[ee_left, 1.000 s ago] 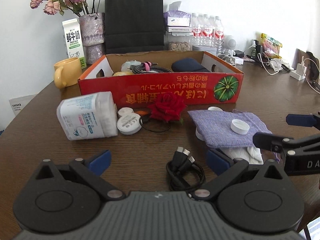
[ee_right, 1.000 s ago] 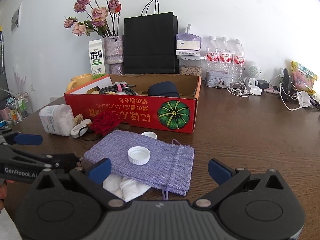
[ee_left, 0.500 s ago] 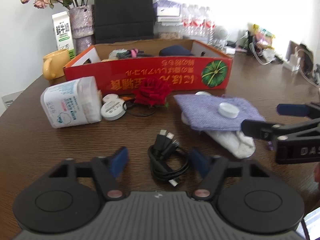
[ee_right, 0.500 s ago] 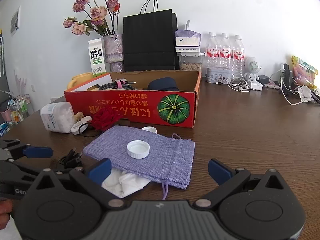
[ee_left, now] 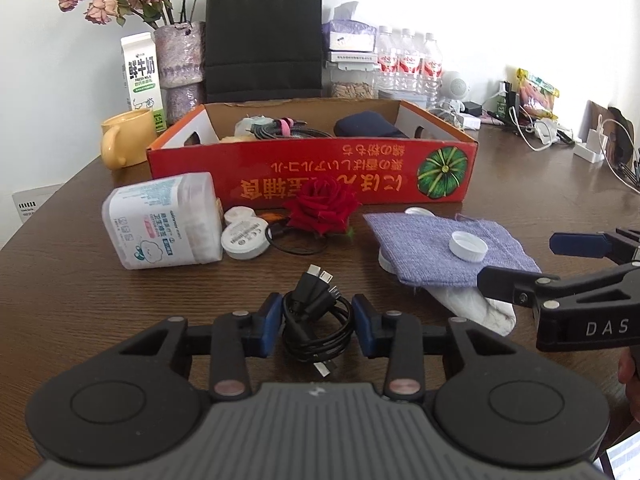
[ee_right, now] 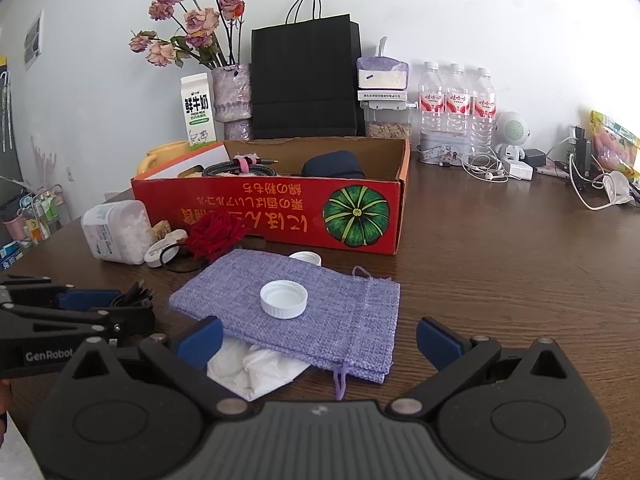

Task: Organize objects
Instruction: 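Grasp the black USB cables with the left gripper while the right gripper grasps a white cap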

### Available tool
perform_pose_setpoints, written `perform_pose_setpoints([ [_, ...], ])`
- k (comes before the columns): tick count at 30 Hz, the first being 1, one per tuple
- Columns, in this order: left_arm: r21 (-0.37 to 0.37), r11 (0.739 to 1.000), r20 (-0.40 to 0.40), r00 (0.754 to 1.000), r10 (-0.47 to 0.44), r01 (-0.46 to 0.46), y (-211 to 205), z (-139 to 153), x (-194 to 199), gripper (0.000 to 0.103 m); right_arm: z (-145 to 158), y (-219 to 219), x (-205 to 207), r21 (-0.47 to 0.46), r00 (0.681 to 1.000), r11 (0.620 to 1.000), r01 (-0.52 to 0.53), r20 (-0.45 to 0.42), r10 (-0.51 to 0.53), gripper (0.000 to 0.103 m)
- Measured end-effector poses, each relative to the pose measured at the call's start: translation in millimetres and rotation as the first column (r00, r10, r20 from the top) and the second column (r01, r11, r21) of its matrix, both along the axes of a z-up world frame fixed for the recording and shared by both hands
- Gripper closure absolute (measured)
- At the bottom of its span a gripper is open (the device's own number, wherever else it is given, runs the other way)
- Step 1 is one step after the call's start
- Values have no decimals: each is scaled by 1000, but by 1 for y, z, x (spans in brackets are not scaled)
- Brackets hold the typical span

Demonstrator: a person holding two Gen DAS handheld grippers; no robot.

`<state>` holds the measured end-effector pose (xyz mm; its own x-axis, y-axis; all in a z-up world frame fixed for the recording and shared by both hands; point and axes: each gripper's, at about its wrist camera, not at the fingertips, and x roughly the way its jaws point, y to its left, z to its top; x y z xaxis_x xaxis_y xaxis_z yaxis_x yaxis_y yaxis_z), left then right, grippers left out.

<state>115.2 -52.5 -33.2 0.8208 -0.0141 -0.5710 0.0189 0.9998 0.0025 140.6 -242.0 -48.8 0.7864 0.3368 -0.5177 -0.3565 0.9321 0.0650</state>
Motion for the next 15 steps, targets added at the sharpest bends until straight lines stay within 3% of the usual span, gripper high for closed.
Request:
perform_pose_setpoints([
  [3, 1, 1000, 23, 1000, 9, -9, 2, 5, 1, 64, 2, 0, 2, 15, 1000, 1000, 8, 9, -8, 0],
  [6, -1, 1000, 35, 999, 15, -15, 3, 9, 3, 64, 4, 4, 5, 19, 1000, 1000, -2, 17, 2, 7],
  [15, -11, 1000, 39, 999, 17, -17, 3, 10, 7, 64, 3, 17, 18, 9, 999, 999, -36, 8, 36, 48],
])
